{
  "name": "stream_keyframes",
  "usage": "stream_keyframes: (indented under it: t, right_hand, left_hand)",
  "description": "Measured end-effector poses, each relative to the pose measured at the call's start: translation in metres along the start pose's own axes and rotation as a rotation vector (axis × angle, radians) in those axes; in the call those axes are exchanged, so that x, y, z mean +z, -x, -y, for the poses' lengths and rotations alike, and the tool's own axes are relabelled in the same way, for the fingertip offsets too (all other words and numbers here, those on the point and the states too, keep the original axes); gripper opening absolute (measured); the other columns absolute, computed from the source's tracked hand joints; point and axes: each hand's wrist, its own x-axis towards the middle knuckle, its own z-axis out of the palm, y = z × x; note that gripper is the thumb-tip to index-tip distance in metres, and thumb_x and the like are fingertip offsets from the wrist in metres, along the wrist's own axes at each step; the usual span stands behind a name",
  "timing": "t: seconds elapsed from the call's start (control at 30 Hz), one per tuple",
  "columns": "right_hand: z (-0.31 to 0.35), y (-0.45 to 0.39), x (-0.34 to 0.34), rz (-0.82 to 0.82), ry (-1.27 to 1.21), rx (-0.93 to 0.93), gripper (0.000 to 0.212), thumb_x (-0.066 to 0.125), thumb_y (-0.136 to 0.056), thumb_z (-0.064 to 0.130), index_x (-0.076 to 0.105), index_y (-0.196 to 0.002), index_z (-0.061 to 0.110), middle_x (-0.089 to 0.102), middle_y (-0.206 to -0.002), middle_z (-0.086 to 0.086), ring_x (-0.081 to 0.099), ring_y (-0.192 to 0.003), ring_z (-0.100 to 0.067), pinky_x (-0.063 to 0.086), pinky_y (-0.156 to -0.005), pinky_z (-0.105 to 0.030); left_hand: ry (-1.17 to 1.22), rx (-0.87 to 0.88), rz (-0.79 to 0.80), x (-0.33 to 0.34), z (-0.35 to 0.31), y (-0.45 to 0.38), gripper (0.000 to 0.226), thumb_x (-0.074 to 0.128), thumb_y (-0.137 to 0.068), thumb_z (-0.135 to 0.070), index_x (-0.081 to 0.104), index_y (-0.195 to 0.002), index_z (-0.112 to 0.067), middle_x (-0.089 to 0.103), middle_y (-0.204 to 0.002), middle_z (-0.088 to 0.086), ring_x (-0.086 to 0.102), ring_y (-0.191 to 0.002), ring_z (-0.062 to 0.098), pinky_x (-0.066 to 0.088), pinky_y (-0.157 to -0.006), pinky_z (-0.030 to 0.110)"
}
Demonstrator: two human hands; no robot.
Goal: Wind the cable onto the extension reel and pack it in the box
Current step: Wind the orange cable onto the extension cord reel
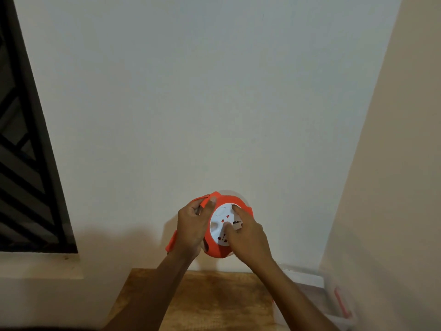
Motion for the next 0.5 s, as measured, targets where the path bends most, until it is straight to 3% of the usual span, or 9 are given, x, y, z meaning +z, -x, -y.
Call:
stream_keyframes:
  t: [0.07, 0.13, 0.23, 0.3, 0.4, 0.5]
  right_hand:
    - [0.0, 0.004, -0.001, 0.036, 0.185, -0.08, 0.064, 0.052, -0.093, 0.042, 0.027, -0.15, 0.03, 0.056, -0.14, 0.001, 0.061, -0.115, -0.022, 0.05, -0.093, -0.033]
    - [0.001, 0.009, -0.008, -0.043, 0.421, -0.232, 0.062, 0.052, -0.093, 0.04, 0.029, -0.149, 0.029, 0.065, -0.127, 0.0, 0.067, -0.1, -0.02, 0.054, -0.084, -0.031]
    - [0.0, 0.014, -0.023, -0.078, 0.641, -0.521, 0.054, 0.079, -0.075, 0.025, 0.062, -0.126, 0.021, 0.071, -0.11, -0.009, 0.071, -0.082, -0.027, 0.058, -0.068, -0.034]
    - [-0.001, 0.015, -0.027, -0.045, 0.732, -0.648, 0.058, 0.089, -0.06, 0.017, 0.069, -0.114, 0.022, 0.069, -0.112, -0.014, 0.071, -0.081, -0.03, 0.059, -0.062, -0.035]
    - [-0.004, 0.01, -0.024, 0.08, 0.82, -0.673, 0.071, 0.075, -0.081, 0.016, 0.043, -0.141, 0.034, 0.043, -0.145, -0.022, 0.058, -0.114, -0.039, 0.055, -0.086, -0.044]
    - [-0.008, 0.004, -0.024, 0.177, 0.915, -0.65, 0.072, 0.06, -0.094, 0.021, 0.017, -0.149, 0.038, 0.027, -0.154, -0.023, 0.046, -0.128, -0.043, 0.046, -0.1, -0.048]
  left_hand:
    - [0.007, -0.032, 0.003, -0.004, 0.004, -0.002, 0.025, 0.068, -0.087, -0.05, 0.075, -0.104, -0.033, 0.083, -0.098, -0.01, 0.08, -0.089, 0.019, 0.067, -0.072, 0.032]
    - [0.034, -0.062, 0.011, -0.007, 0.002, -0.004, 0.022, 0.067, -0.09, -0.047, 0.076, -0.102, -0.032, 0.083, -0.097, -0.007, 0.081, -0.087, 0.021, 0.067, -0.069, 0.034]
    - [0.022, -0.059, 0.037, -0.01, -0.004, -0.008, 0.011, 0.066, -0.096, -0.04, 0.077, -0.096, -0.037, 0.083, -0.095, -0.01, 0.081, -0.085, 0.02, 0.065, -0.065, 0.031]
    - [0.006, -0.041, 0.072, -0.012, -0.007, -0.008, 0.013, 0.066, -0.095, -0.039, 0.078, -0.091, -0.042, 0.083, -0.094, -0.012, 0.081, -0.085, 0.017, 0.064, -0.062, 0.028]
    - [0.013, -0.05, 0.113, -0.012, -0.01, -0.005, 0.013, 0.067, -0.09, -0.043, 0.08, -0.088, -0.043, 0.083, -0.093, -0.012, 0.081, -0.084, 0.015, 0.062, -0.059, 0.024]
    - [-0.007, -0.046, 0.146, -0.01, -0.009, -0.004, 0.021, 0.068, -0.081, -0.052, 0.076, -0.096, -0.04, 0.082, -0.092, -0.018, 0.08, -0.084, 0.01, 0.061, -0.058, 0.022]
